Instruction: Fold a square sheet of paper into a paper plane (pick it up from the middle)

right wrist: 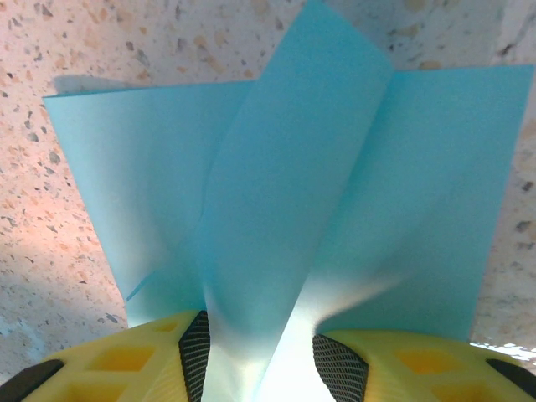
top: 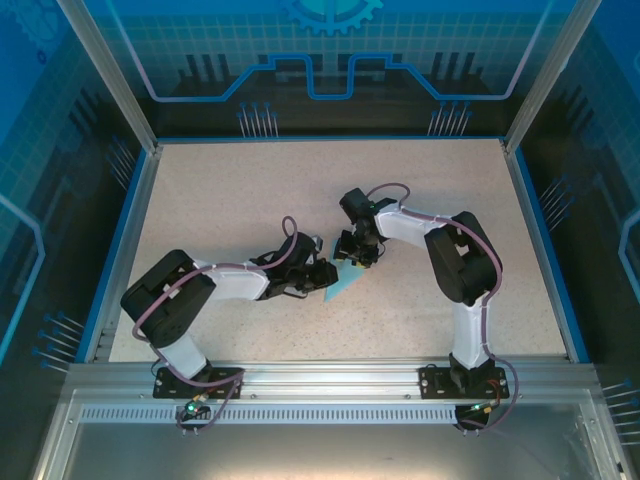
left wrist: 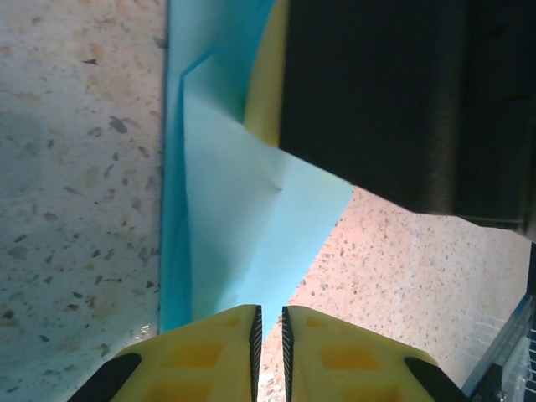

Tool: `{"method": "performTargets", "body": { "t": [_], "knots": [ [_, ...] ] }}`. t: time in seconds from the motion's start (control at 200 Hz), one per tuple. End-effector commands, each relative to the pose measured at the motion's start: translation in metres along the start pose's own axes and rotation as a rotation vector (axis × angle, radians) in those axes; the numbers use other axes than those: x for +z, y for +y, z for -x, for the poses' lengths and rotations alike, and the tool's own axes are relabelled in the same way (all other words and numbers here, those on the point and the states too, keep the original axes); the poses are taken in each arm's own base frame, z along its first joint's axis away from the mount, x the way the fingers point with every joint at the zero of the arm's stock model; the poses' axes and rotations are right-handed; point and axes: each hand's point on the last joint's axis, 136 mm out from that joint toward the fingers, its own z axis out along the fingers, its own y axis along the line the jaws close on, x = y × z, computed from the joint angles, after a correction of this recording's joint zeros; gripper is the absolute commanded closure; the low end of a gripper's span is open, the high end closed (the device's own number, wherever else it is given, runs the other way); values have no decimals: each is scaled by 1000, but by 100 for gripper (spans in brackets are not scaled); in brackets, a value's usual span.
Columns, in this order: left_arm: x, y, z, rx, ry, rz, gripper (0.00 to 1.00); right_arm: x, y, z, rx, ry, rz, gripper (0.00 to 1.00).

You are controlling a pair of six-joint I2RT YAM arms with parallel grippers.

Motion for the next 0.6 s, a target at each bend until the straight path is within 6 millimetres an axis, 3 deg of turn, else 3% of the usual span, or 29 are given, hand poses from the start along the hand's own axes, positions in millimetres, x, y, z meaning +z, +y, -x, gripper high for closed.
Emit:
{"method": "performTargets", "body": {
  "t": [0.0, 0.595],
  "knots": [
    [4, 6, 5, -3, -12, 42, 83, 80, -134, -46, 57, 150, -481, 52],
    [11, 36, -8, -40, 20, 134, 92, 79, -128, -46, 57, 151, -454, 51]
  ]
}}
